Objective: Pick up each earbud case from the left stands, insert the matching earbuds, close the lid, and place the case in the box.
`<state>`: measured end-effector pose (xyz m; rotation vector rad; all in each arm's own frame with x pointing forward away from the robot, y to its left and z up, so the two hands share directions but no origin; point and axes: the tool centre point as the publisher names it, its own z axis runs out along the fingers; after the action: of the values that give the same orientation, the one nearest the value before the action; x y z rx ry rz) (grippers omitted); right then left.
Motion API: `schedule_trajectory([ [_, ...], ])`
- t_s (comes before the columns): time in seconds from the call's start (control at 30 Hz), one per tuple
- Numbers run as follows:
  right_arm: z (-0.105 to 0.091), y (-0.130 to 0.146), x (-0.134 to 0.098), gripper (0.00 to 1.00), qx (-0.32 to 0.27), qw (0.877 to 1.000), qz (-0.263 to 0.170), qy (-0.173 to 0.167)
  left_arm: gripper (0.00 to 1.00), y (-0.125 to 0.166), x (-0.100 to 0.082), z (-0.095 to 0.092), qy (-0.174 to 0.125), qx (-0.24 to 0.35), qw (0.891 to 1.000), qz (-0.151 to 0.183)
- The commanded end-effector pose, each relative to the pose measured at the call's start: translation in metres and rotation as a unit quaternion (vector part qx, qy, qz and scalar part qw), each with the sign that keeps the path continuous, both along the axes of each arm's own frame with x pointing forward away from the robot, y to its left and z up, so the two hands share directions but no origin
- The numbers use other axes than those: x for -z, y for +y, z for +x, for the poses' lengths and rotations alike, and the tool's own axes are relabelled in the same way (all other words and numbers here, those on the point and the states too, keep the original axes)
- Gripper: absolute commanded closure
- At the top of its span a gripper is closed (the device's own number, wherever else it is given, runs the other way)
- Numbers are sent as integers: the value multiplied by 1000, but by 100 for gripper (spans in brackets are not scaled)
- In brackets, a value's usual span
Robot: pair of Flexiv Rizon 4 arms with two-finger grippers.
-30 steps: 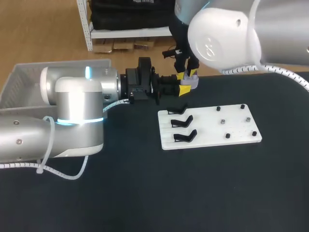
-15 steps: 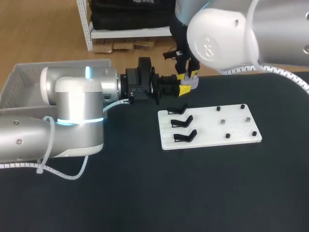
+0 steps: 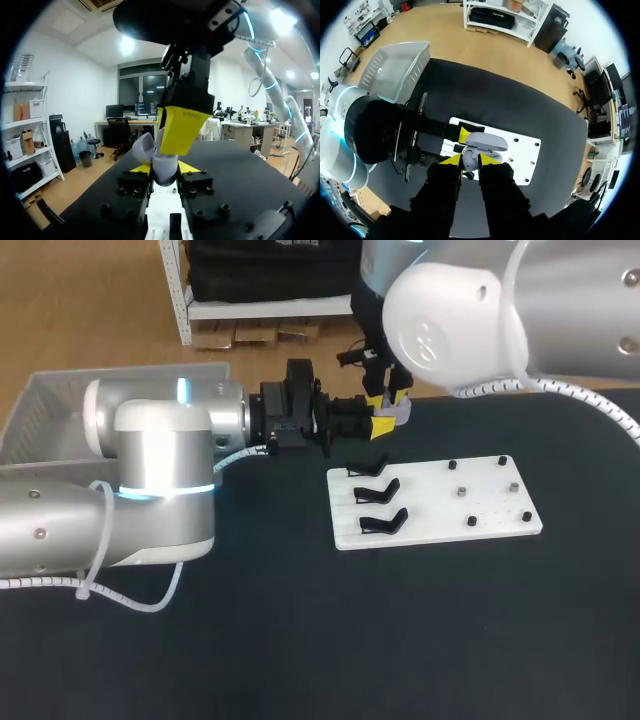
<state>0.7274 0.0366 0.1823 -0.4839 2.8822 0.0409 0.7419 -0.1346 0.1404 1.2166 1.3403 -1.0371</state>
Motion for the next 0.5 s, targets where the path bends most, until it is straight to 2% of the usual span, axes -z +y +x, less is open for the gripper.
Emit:
schedule_trajectory([
  [0.03,3,-1,3,100,0,1000,-6,-1,100,0,1,-1,-4,-2,1000,-4],
  [0.4,5,-3,4,100,-10,1000,-13,-11,100,0,1,-1,-4,-2,1000,-4],
  [0.43,5,-3,4,92,-10,1000,-13,-11,100,0,1,-1,-4,-2,1000,-4],
  [0.5,4,-3,4,85,-11,1000,-15,-12,100,0,1,-1,-4,-2,1000,-4],
])
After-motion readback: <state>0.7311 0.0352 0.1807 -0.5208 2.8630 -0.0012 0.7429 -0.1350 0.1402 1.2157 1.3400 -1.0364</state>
